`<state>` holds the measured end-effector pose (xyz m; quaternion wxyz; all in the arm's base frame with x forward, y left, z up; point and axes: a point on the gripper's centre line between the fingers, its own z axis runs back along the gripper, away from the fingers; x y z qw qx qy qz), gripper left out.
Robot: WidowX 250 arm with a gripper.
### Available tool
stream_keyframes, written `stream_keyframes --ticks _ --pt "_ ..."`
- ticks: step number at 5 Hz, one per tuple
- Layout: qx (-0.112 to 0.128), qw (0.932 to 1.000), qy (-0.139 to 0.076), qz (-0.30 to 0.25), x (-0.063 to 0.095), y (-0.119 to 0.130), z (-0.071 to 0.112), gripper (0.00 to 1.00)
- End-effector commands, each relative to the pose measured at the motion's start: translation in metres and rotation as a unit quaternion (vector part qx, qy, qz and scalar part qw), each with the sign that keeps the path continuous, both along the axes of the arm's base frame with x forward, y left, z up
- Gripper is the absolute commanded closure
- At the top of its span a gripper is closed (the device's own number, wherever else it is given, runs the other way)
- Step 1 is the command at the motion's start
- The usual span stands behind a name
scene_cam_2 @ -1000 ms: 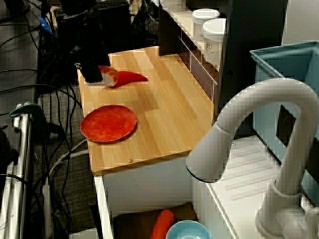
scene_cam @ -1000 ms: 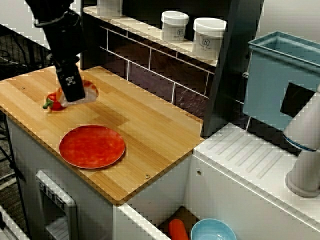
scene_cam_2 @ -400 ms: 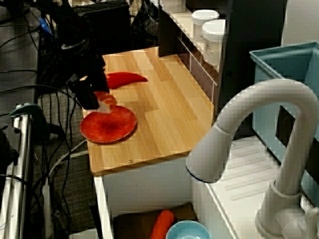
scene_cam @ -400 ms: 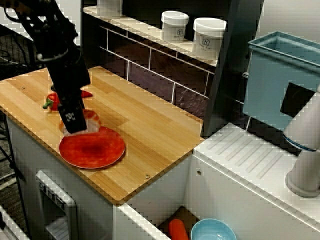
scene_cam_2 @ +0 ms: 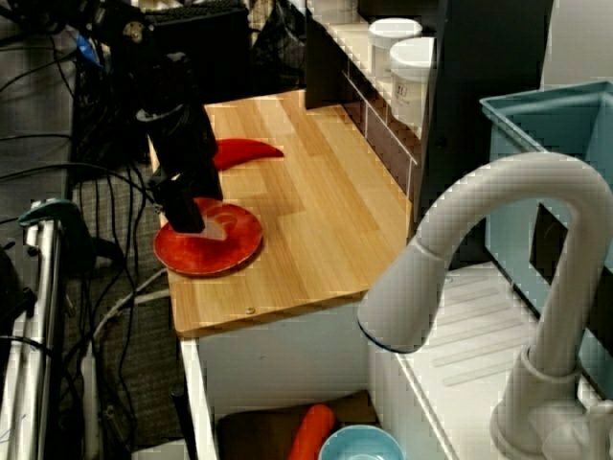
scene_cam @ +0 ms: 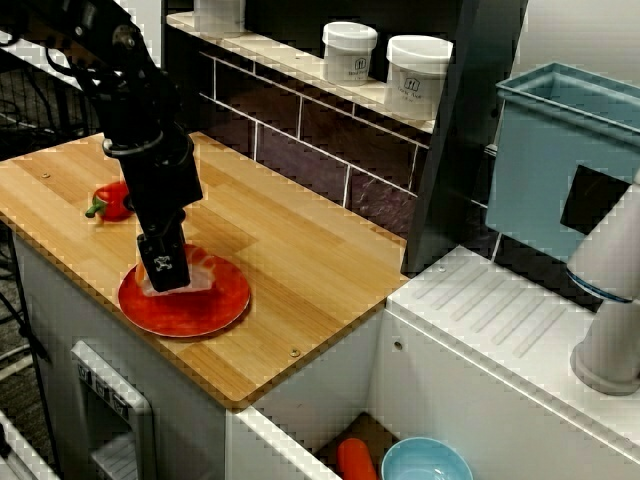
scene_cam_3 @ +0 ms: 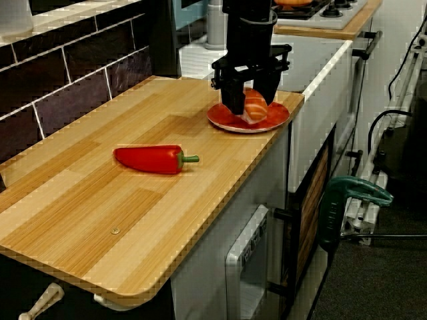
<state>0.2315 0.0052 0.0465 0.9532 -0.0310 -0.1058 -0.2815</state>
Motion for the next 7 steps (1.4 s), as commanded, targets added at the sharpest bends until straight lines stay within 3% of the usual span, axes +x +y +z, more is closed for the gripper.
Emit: stream_keyframes --ticks 1,3,4,6,7 --pt "0.006 0.9998 -0.013 0.014 0.002 0.013 0.017 0.00" --pt "-0.007 0.9995 -0.018 0.026 0.000 0.022 0.032 0.00" --pt "-0.025 0.9975 -0.020 0.064 0.004 0.039 0.047 0.00" --pt "-0.033 0.9866 -0.017 0.159 0.024 0.084 0.061 0.00" --pt "-0.038 0.9819 0.000 0.186 0.033 0.102 0.053 0.00"
